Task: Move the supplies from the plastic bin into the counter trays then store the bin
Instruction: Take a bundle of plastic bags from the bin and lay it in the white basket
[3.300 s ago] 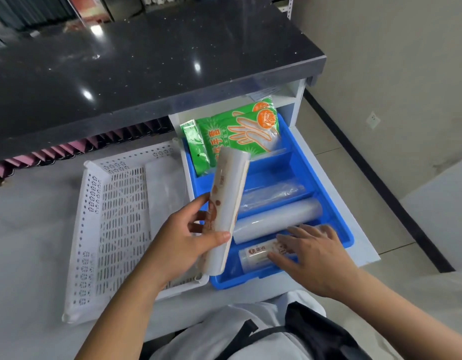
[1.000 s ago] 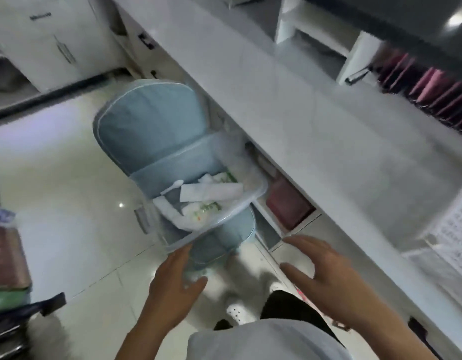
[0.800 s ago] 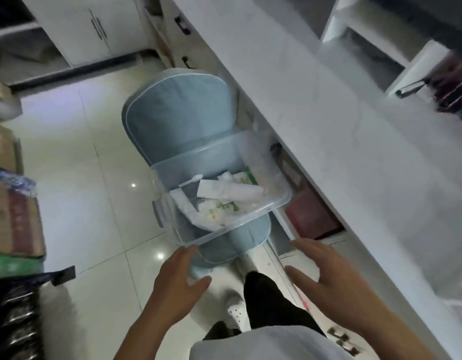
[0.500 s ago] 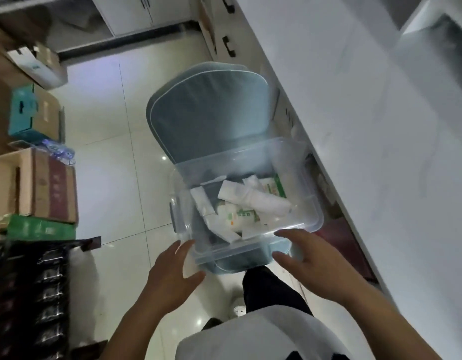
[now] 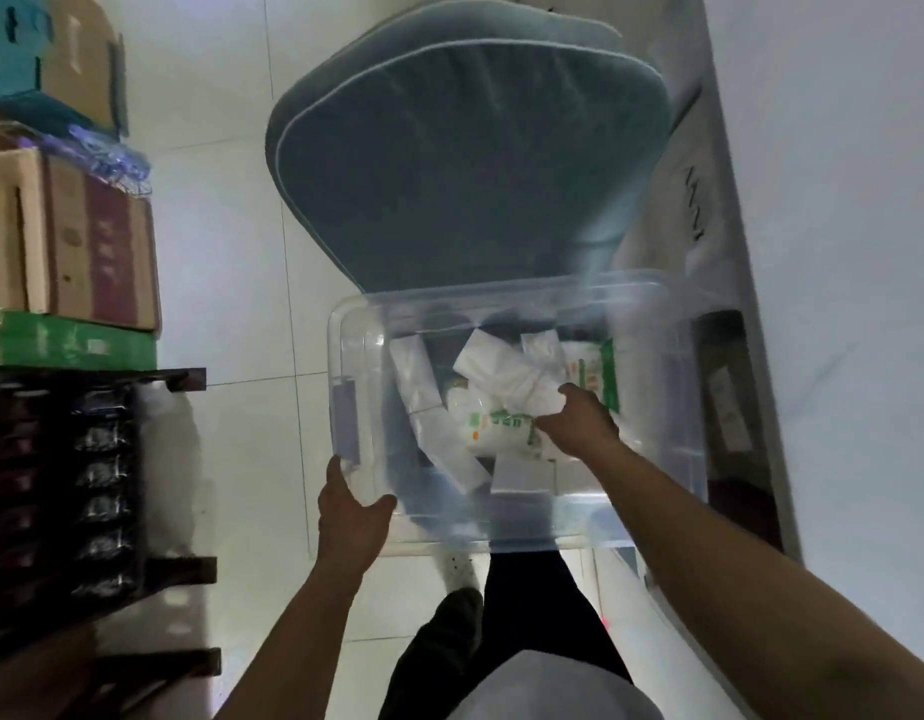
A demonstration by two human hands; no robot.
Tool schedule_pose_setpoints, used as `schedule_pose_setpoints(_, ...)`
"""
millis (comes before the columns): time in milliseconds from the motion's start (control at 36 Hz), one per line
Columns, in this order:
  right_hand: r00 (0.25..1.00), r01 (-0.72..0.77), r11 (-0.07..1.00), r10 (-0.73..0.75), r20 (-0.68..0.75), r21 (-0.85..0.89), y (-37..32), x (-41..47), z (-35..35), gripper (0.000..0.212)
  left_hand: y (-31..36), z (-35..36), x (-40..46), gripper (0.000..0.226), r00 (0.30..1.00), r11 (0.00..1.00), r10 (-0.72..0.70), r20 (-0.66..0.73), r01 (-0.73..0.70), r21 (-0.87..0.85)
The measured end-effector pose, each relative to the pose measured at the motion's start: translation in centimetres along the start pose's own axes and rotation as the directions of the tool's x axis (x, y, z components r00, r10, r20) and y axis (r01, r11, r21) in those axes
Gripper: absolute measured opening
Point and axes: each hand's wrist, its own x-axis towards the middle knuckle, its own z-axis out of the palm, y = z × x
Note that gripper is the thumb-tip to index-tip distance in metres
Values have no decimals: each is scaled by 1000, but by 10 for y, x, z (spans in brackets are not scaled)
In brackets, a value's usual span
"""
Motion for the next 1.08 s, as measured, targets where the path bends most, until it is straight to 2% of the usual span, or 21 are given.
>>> schedule_pose_setpoints(56, 996, -85, 996, 85, -7, -35, -3, 31, 3, 57, -3, 7, 6, 93, 999, 999, -38, -25, 37, -34)
schedule_pose_setpoints(139, 987, -156, 965, 144, -73, -211, -5, 67, 8, 65, -6, 14, 13, 94, 996, 996, -56, -65, 51, -72)
schedule_pose_setpoints(222, 990, -132, 922, 107, -88, -363, -5, 91, 10, 60, -11, 16, 17, 91, 995, 995, -65, -78, 58, -84)
schedule_pose_setpoints(306, 998, -60, 886, 47, -40, -459, -5, 107, 15, 54, -17, 16, 20, 89, 995, 995, -46, -92, 38, -87)
schedule_pose_setpoints(417, 999, -45, 876, 34, -31, -481, -4, 114, 27, 55, -24, 18, 26, 89, 994, 996, -31, -105, 22, -85)
schedule_pose_setpoints(611, 988, -117, 834, 42, -148, -540, -7, 104, 40, 63, -31, 18, 33, 92, 994, 989, -38, -98, 23, -148)
schedule_pose_setpoints(806, 997, -50, 837, 13, -71, -545, -11, 84, 35, 26, -35, 8, 36, 86, 999, 975, -32, -31, 24, -219)
schedule_pose_setpoints(1000, 989, 7, 890, -72, -127, -456, -13, 45, 26, 16, -33, -8, 25, 73, 1000, 977, 2, -22, -7, -213)
schedule_pose_setpoints(1083, 978, 46, 919, -121, -170, -392, -13, 16, 20, 21, -32, -18, 10, 71, 997, 973, 55, -49, -64, -220)
